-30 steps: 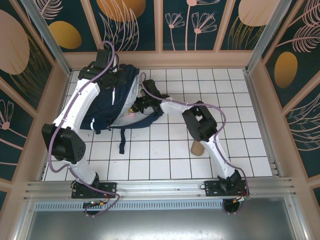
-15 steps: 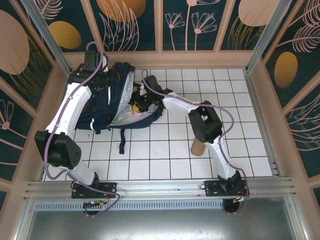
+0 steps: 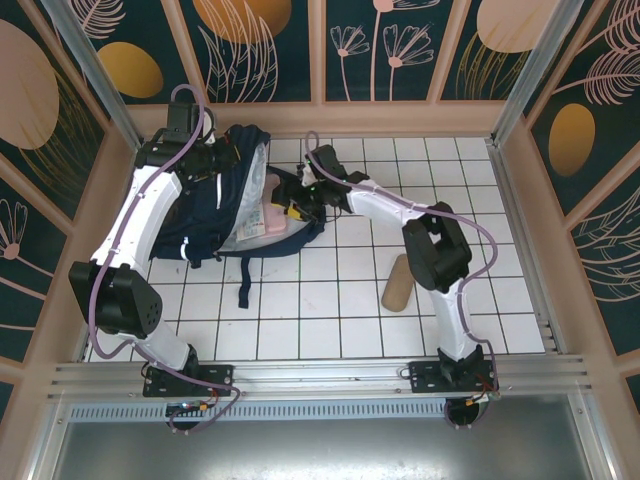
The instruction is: Pack books, pencil case, and school supplies into a backpack
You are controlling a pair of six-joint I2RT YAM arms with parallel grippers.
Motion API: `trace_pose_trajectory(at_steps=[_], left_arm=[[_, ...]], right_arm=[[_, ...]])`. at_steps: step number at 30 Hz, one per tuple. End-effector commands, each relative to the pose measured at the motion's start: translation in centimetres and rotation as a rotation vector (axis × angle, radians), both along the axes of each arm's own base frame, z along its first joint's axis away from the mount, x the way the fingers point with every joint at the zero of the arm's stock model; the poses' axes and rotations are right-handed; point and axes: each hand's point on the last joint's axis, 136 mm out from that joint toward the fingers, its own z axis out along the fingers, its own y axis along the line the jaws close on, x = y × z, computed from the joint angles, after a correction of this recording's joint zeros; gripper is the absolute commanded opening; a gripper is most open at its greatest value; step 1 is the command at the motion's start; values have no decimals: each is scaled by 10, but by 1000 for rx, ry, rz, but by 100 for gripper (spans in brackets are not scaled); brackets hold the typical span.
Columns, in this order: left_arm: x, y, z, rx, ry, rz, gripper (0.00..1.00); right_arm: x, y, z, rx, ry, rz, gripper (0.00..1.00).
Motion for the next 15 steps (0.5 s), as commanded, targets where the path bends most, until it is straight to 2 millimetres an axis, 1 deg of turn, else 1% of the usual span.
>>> trace_pose_trajectory(at_steps=[1,3,5,7,9,10,12,15], left_arm=[[3,2,39,-44,-126,7,3],[2,1,36,-43,-117,1,5],[1,1,31,-42,-107,-1,5],[-1,1,26,-43,-99,-4,3],[-2,0,22,-47,-92,-10,2],[-2,-1,20,-51,-90,-12,2],[-2,-2,19,-58,-92,-19,1],[-2,-4,18,-59,-92,-30,0]], right_arm=[[3,-19,7,-15,-49,-23,56],[4,-31,9,-41,-77,-40,56],[5,-50,8,-99,-97,-76,58],[6,-77,5,-176,-104,-133,58],[2,-107,1,-259,-104,-202,59],[-2,-124,-2,-305,-104,-241,61],[-15,-152,-7,-394,-102,-302,64],[-36,-193,-12,-525,-100,-386,72]])
